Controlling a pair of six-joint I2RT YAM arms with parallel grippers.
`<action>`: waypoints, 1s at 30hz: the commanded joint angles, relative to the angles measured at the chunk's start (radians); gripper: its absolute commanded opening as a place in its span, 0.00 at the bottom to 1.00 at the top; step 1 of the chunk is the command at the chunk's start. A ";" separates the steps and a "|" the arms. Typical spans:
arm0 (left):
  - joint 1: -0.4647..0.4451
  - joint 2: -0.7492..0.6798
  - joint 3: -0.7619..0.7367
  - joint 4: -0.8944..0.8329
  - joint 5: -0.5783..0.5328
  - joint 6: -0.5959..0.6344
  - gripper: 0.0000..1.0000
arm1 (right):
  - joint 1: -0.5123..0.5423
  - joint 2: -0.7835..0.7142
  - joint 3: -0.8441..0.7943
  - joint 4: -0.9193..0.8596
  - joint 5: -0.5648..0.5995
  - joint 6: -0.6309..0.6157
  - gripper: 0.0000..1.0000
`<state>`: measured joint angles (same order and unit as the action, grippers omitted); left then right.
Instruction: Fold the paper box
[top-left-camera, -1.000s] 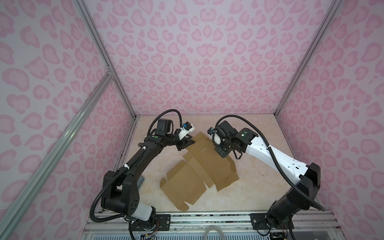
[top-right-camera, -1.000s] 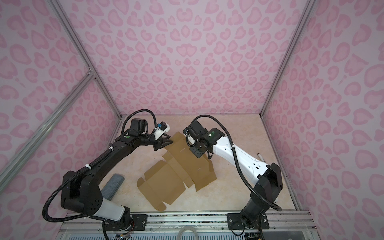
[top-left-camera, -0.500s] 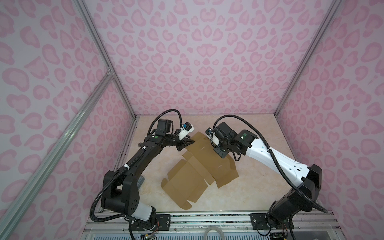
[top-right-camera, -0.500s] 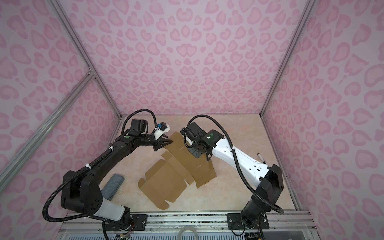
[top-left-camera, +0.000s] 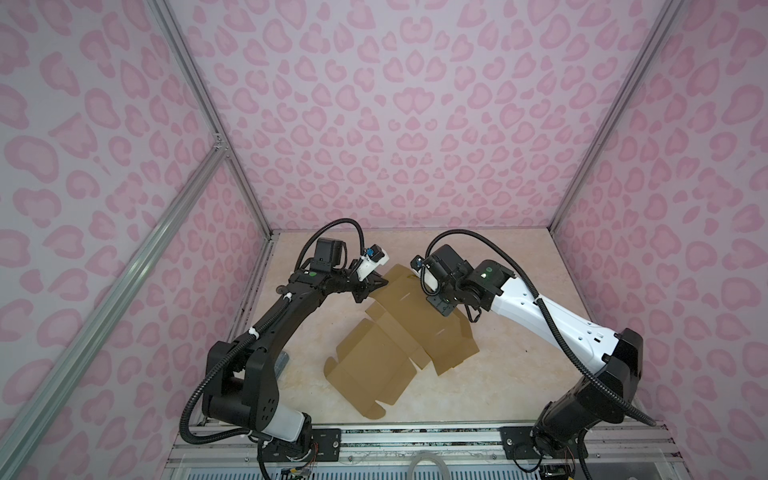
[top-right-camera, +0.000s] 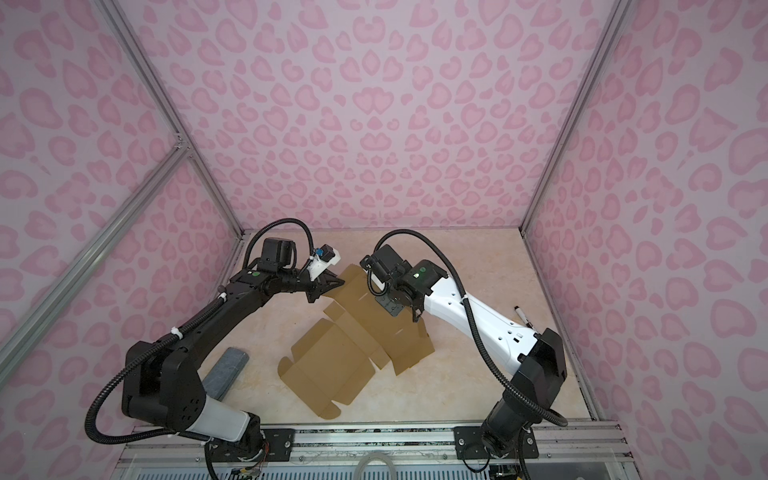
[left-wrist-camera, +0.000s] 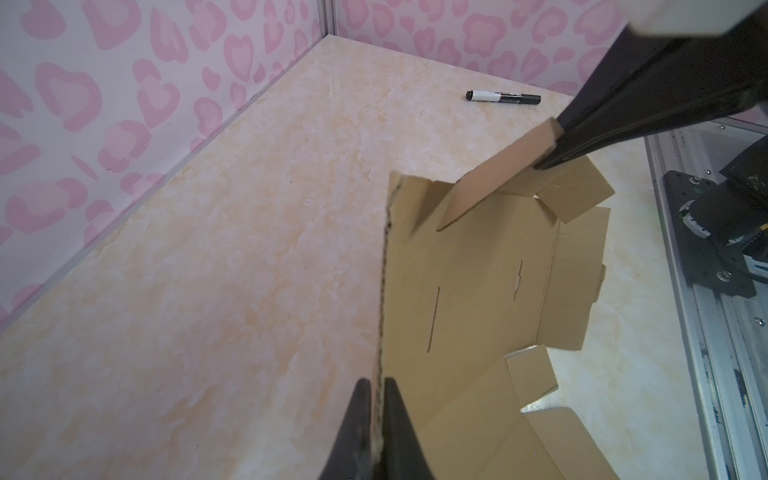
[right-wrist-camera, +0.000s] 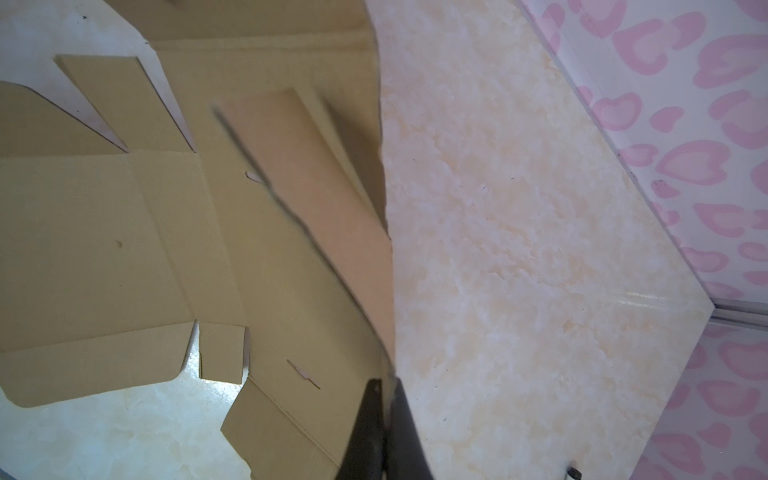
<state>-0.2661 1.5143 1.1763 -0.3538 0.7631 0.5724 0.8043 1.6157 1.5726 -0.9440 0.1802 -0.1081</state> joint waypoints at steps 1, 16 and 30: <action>-0.001 0.002 0.007 0.003 -0.001 0.003 0.04 | 0.002 0.001 0.003 0.005 0.009 0.003 0.00; -0.068 -0.037 0.023 0.267 -0.464 -0.262 0.03 | -0.051 -0.212 -0.030 0.119 0.017 0.140 0.43; -0.179 -0.199 -0.325 0.797 -0.846 -0.749 0.03 | -0.287 -0.510 -0.358 0.682 -0.476 0.835 0.67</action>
<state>-0.4129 1.3499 0.9112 0.2131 0.0341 -0.0628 0.5282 1.1255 1.2846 -0.5091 -0.1474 0.4358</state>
